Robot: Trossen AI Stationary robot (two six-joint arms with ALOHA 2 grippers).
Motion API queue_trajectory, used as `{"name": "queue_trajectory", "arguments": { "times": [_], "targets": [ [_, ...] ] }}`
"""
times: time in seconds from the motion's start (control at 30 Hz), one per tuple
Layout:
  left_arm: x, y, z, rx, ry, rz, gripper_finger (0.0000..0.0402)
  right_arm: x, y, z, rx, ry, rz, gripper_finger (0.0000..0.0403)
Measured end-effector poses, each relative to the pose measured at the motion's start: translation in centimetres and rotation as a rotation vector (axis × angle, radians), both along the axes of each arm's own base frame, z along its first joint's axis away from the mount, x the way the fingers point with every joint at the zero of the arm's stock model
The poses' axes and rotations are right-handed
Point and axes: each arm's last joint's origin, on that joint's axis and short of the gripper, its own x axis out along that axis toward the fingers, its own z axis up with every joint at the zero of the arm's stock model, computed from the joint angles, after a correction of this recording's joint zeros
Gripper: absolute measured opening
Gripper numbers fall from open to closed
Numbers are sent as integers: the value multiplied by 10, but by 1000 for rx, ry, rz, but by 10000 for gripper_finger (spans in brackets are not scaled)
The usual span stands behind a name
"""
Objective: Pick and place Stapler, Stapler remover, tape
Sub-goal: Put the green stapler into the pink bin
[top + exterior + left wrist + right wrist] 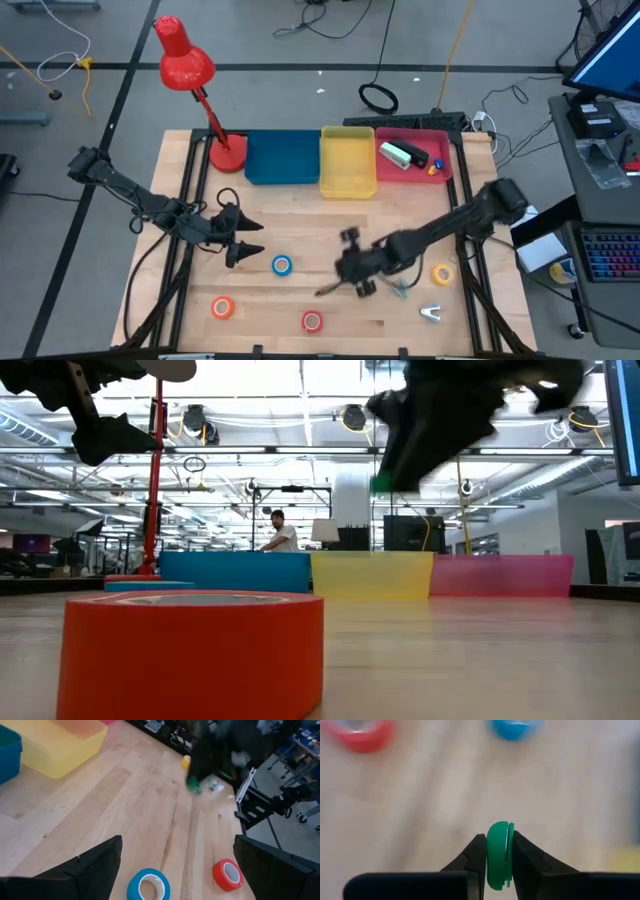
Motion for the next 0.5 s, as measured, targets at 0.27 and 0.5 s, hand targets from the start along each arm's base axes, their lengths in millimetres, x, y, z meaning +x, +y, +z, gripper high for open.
{"name": "queue_trajectory", "arguments": {
  "times": [0.27,0.5],
  "targets": [
    [0,0,0,13,-3,-4,379,-56,-91,63,-273,-32,-580,50],
    [0,1,0,40,-10,38,379,-109,-176,85,-378,-36,-1187,50]
  ]
}}
